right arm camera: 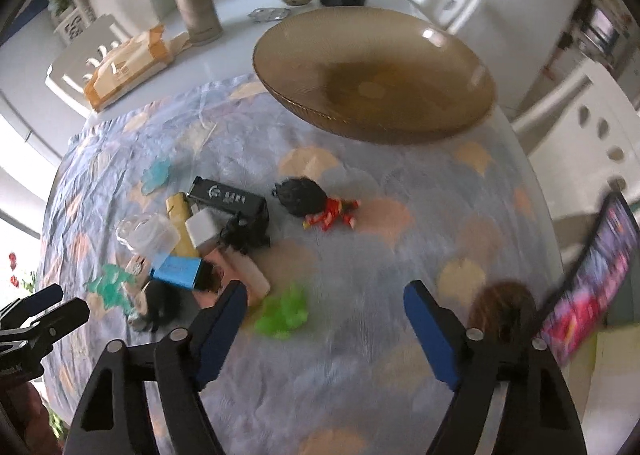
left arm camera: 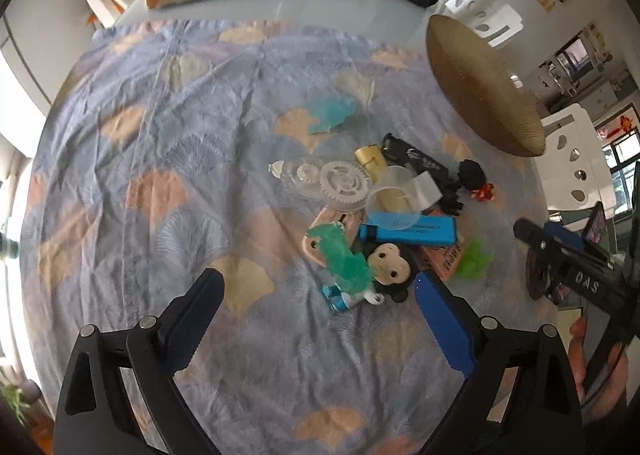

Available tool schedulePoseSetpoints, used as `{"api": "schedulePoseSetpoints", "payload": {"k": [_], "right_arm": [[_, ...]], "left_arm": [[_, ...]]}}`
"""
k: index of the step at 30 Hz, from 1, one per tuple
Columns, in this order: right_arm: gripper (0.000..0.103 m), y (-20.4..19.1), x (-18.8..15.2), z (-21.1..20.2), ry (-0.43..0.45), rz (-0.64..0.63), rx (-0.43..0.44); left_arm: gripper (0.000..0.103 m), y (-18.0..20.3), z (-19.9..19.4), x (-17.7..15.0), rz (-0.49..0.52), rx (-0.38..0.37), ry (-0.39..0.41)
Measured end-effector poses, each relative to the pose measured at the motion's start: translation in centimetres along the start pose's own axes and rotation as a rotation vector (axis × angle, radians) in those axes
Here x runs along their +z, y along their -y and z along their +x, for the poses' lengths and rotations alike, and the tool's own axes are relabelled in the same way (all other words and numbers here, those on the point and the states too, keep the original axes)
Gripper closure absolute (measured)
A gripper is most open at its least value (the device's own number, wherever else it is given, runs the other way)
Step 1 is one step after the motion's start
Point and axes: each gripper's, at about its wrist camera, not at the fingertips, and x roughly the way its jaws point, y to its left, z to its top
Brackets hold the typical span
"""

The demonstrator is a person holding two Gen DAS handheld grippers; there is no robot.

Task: Organize rigid objects
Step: 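Grasp the green translucent figure with the left tool while the right grasps the black-haired doll, then carry both figures over the brown glass bowl and open both tools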

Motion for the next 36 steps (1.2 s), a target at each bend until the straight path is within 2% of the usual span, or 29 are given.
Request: {"api": "schedulePoseSetpoints", "payload": {"k": [3, 7, 10, 12, 14, 15, 18, 19, 21, 22, 31, 36], "right_arm": [[0.031, 0.0, 1.5, 1.8, -0.001, -0.055, 0.014], [0.032, 0.4, 3.2, 4.6, -0.028, -0.114, 0.014], [0.032, 0.5, 4.1, 6.1, -0.043, -0.148, 0.03], [0.032, 0.3, 4.6, 6.9, -0.053, -0.174, 0.019], [0.032, 0.0, 5.0, 7.6, -0.059, -0.194, 0.027], [0.034, -0.1, 5.2, 7.9, -0.061, -0.2, 0.026], [0.049, -0.6, 5.6, 9.2, -0.089, -0.215, 0.027], [0.055, -0.7, 5.7, 9.5, -0.089, -0.224, 0.009], [0.064, -0.7, 5.9, 9.3, -0.09, -0.218, 0.028], [0.065, -0.7, 5.8, 9.3, -0.091, -0.216, 0.027], [0.066, -0.8, 3.0, 6.3, -0.066, -0.162, 0.06], [0.066, -0.9, 1.2, 2.0, -0.013, -0.126, 0.097]], "left_arm": [[0.014, -0.3, 1.2, 0.6, -0.012, 0.006, -0.033], [0.025, -0.6, 2.8, 1.0, -0.036, -0.016, -0.074], [0.03, -0.6, 4.0, 1.2, -0.038, -0.033, -0.109], [0.038, -0.4, 4.3, 1.3, -0.036, -0.053, -0.111], [0.055, -0.2, 4.6, 1.4, -0.02, -0.065, -0.117], [0.059, 0.0, 4.6, 1.4, -0.014, -0.079, -0.119], [0.074, 0.6, 4.7, 1.4, 0.015, -0.065, -0.113], [0.074, 0.7, 4.7, 1.3, 0.021, -0.066, -0.11], [0.075, 0.7, 4.8, 1.4, 0.015, -0.076, -0.107], [0.075, 0.7, 4.7, 1.3, 0.012, -0.081, -0.105], [0.076, 0.3, 2.5, 0.6, 0.045, -0.089, -0.063], [0.077, 0.8, -0.3, 0.8, 0.094, -0.086, 0.0]]}}
